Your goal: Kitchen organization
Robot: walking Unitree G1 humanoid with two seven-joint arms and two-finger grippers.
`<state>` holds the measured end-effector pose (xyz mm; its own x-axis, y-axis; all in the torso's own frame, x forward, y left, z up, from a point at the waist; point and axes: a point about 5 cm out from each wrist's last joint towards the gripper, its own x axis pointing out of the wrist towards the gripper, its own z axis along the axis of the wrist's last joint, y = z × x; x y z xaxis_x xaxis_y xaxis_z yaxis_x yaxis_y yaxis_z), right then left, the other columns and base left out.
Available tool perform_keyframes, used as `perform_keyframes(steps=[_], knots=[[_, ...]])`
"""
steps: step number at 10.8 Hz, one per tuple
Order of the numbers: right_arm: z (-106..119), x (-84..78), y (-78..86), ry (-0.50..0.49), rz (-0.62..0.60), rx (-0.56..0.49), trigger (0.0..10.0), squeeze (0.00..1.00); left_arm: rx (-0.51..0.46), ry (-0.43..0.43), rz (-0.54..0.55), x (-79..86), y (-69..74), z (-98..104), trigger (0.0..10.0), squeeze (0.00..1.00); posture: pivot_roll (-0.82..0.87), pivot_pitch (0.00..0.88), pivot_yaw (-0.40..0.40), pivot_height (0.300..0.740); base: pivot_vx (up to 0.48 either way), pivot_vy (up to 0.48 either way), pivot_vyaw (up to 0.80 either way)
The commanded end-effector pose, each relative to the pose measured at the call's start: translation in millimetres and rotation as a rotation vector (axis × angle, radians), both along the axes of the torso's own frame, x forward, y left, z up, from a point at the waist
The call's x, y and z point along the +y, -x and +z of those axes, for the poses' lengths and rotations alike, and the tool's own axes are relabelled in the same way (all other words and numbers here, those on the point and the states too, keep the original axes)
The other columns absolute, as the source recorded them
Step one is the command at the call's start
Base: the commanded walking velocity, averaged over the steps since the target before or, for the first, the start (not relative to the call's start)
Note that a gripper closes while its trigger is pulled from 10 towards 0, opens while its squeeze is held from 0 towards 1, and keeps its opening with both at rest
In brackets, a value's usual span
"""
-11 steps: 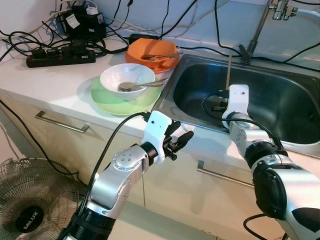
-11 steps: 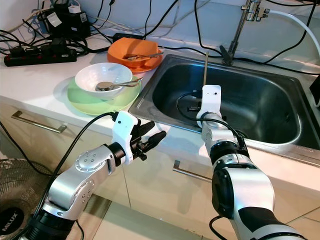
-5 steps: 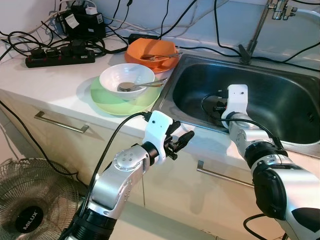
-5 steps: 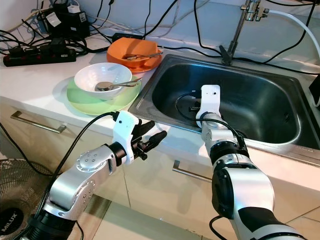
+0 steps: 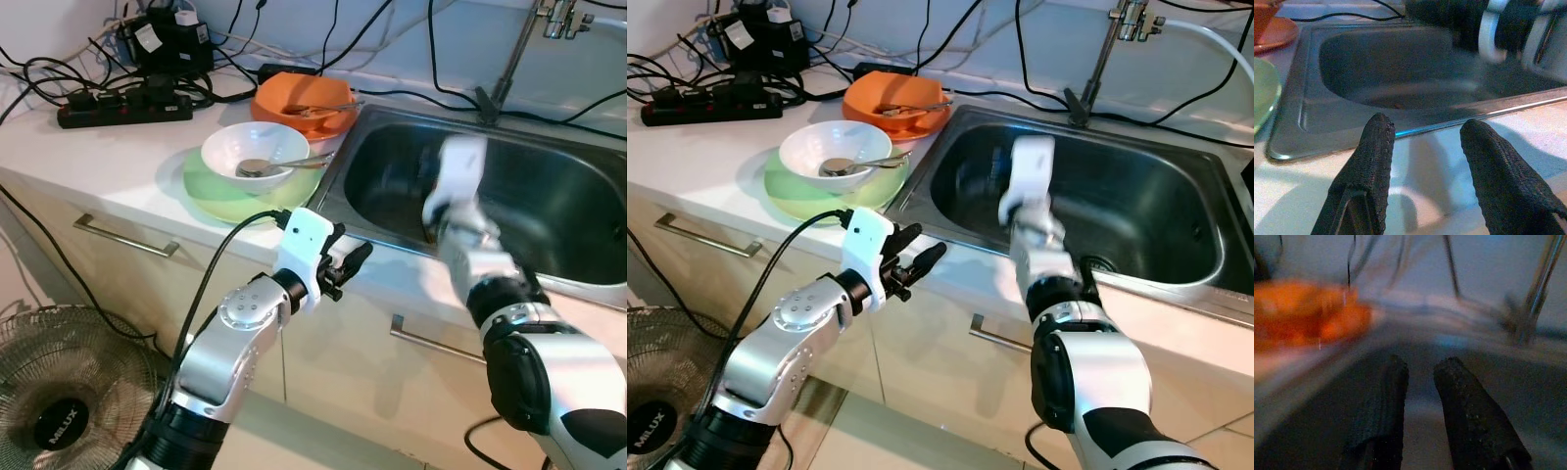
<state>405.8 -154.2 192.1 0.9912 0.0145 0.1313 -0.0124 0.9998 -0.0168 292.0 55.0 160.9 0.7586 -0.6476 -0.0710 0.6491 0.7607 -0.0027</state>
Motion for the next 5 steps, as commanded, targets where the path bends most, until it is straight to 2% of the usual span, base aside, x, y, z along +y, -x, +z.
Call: perform_keyframes(steps=[1, 2, 4, 5], knots=[[8.5, 1.5, 2.5, -0.001, 0.007, -0.086, 10.0, 0.0, -0.02, -0.007, -0.004, -3.6, -1.2, 2.2, 10.0, 0.0, 0.23, 0.056, -0.038, 0.74, 0.0, 0.0, 0.0], [8.9, 2.1, 5.7, 0.025, 0.009, -0.128, 10.0, 0.0, -0.029, -0.01, 0.002, -3.5, -1.4, 2.6, 10.0, 0.0, 0.22, 0.058, -0.037, 0.74, 0.0, 0.0, 0.0], [-2.6, -3.0, 23.0, 0.003, 0.011, -0.224, 10.0, 0.0, -0.072, -0.005, 0.047, 1.5, -5.5, 6.3, 10.0, 0.0, 0.22, 0.057, -0.036, 0.74, 0.0, 0.0, 0.0], [-7.3, -6.1, 28.3, 0.0, 0.008, -0.238, 10.0, 0.0, -0.077, -0.007, 0.054, 2.3, -6.4, 6.6, 10.0, 0.0, 0.22, 0.055, -0.036, 0.74, 0.0, 0.0, 0.0]])
